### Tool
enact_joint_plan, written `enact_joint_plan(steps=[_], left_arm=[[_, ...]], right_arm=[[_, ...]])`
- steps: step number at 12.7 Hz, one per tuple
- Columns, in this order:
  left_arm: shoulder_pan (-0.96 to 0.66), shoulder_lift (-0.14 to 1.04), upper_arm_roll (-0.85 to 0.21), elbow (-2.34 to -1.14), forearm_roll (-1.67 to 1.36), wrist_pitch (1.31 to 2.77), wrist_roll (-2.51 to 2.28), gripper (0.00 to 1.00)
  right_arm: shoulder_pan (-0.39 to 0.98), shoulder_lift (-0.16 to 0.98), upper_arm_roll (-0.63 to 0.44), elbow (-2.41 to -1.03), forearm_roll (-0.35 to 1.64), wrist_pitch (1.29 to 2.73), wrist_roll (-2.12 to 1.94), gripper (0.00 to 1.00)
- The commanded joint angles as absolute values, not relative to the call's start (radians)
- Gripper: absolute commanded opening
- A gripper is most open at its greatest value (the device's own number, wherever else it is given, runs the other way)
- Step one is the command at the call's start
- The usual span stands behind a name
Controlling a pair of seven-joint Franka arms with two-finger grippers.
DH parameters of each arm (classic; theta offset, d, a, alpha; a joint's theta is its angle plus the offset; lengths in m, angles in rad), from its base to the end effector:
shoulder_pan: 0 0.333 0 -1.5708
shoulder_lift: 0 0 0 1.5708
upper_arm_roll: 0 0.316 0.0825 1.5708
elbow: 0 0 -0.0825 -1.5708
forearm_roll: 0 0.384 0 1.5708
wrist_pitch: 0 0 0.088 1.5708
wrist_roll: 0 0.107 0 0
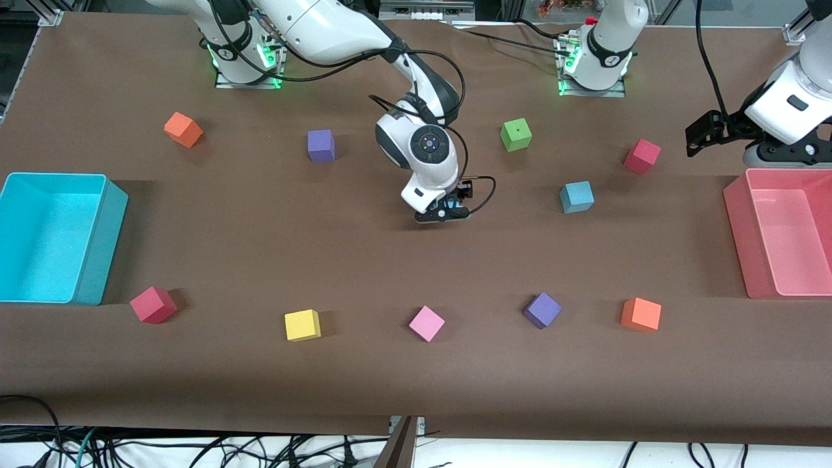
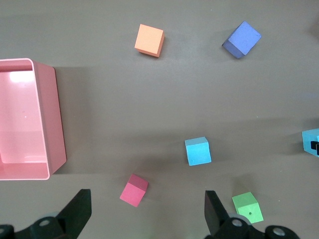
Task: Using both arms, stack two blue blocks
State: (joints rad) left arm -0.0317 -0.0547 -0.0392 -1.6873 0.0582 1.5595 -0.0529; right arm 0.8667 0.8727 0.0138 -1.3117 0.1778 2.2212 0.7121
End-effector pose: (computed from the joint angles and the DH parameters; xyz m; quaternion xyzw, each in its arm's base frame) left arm 0.5325 -0.0321 0.5987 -0.9988 0.0097 0.0346 0.0324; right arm 0.4743 0.5794 0.2161 -0.9965 -0.0289 0.0422 0.0668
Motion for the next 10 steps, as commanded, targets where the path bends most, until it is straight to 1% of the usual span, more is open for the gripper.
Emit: enact_joint_plan(steps=[1, 3, 4, 5, 7, 8, 10], left_arm=[[-0.035, -0.046, -0.038, -1.674, 0.04, 1.551, -0.038, 1.0], [-0.035, -0.044, -0.038, -1.674, 0.038, 1.549, -0.037, 1.0], [-0.037, -0.04, -0.038, -1.677, 0.037, 1.542, -0.038, 1.0], [-0.04, -0.029, -0.041, -1.675, 0.035, 1.499, -0.037, 1.0], [-0.041, -0.006, -0.041, -1.675, 0.022, 1.483, -0.035, 1.0], [-0.041, -0.005, -0.041, -1.683, 0.003, 1.48, -0.032, 1.0], [-0.041, 0.012, -0.044, -1.719, -0.027, 1.491, -0.032, 1.0]], right_arm=[[0.864, 0.859, 0.009, -1.257, 0.183, 2.146, 0.704, 1.0], [0.845, 0.845, -0.002, -1.177, 0.176, 1.984, 0.573, 1.0], [0.809, 0.816, -0.002, -1.152, 0.178, 1.911, 0.469, 1.0], [0.769, 0.786, 0.002, -1.151, 0.178, 1.875, 0.33, 1.0], [0.692, 0.732, 0.003, -1.158, 0.187, 1.836, 0.05, 1.0], [0.655, 0.726, 0.008, -1.158, 0.192, 1.813, -0.074, 1.0], [0.618, 0.727, 0.009, -1.169, 0.231, 1.827, -0.277, 1.0]])
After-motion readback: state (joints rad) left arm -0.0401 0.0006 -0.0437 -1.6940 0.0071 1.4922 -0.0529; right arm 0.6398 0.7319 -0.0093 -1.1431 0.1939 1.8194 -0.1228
